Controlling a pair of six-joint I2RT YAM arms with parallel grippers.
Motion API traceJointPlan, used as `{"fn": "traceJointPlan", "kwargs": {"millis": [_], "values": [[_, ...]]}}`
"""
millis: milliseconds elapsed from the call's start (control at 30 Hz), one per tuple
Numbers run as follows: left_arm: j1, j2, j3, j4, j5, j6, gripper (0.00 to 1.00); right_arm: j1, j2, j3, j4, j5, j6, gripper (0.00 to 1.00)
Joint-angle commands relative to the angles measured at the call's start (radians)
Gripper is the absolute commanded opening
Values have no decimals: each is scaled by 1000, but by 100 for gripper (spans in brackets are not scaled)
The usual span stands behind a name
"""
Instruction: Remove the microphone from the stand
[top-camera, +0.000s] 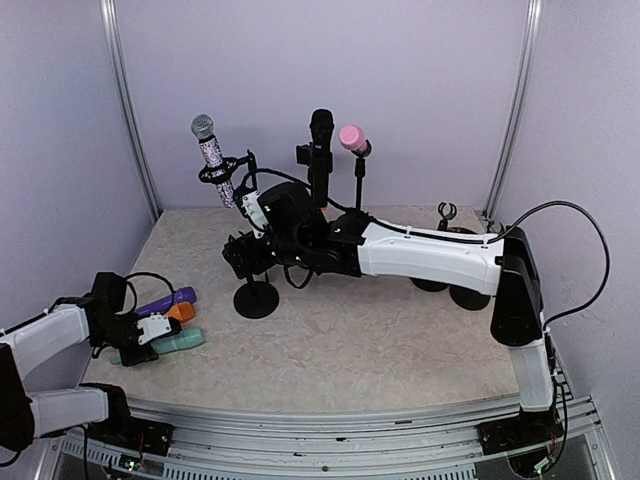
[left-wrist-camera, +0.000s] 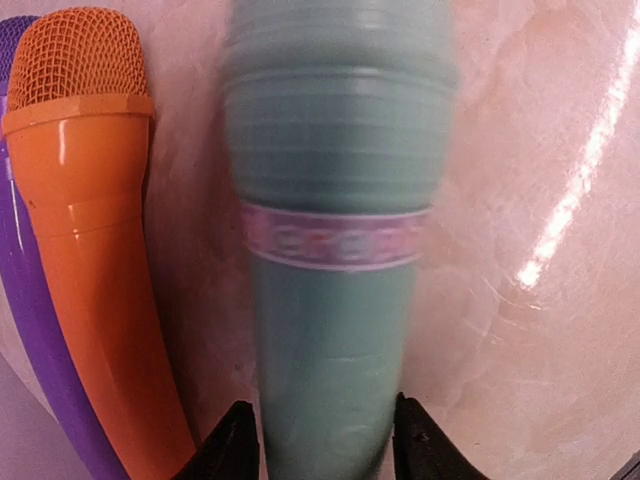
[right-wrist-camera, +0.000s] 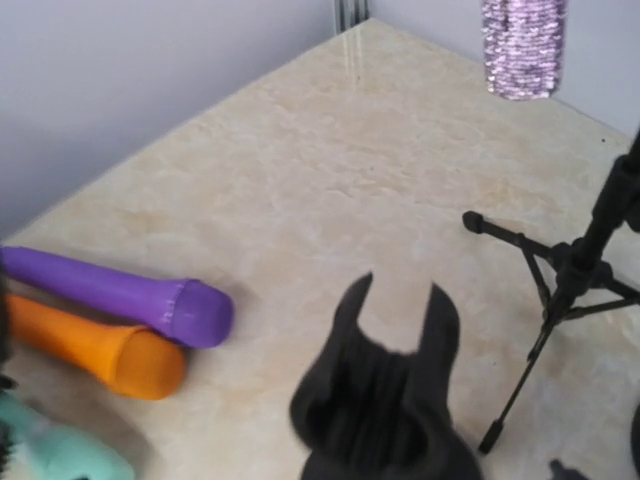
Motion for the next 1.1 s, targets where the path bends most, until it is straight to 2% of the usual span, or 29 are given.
{"fn": "traceJointPlan", "kwargs": {"millis": [0,100,233,400,467,633,767,867,967,1067], "values": [[8,-13,43,-36,54,-10,48,-3,118,146,-97,59,-82,97],[8,-31,49,-59,68,5,52,-8,180,229,-131,91,-118,97],[8,-32,54,-66,59,12,53,-24,238,291,-143,101,-136,94],[8,-21,118,-124,97,-11,53,-46,263,298,-101,77,-143,86],[6,-21,166,-160,124,-30,56,-50,276,313,-95,67,-149,81],[7,40,381,-296,239,-141,69,-56,306,353,-73,58,-157,67],[6,88,516,-336,330,-214,73,-59,328,378,-60,46,-162,61],[5,103,553,-333,363,-231,75,-60,331,379,-57,53,-167,46],[-2,110,549,-301,341,-243,78,-59,314,359,-54,76,-177,26],[-9,112,536,-267,309,-256,80,-60,262,289,-40,106,-188,13]]}}
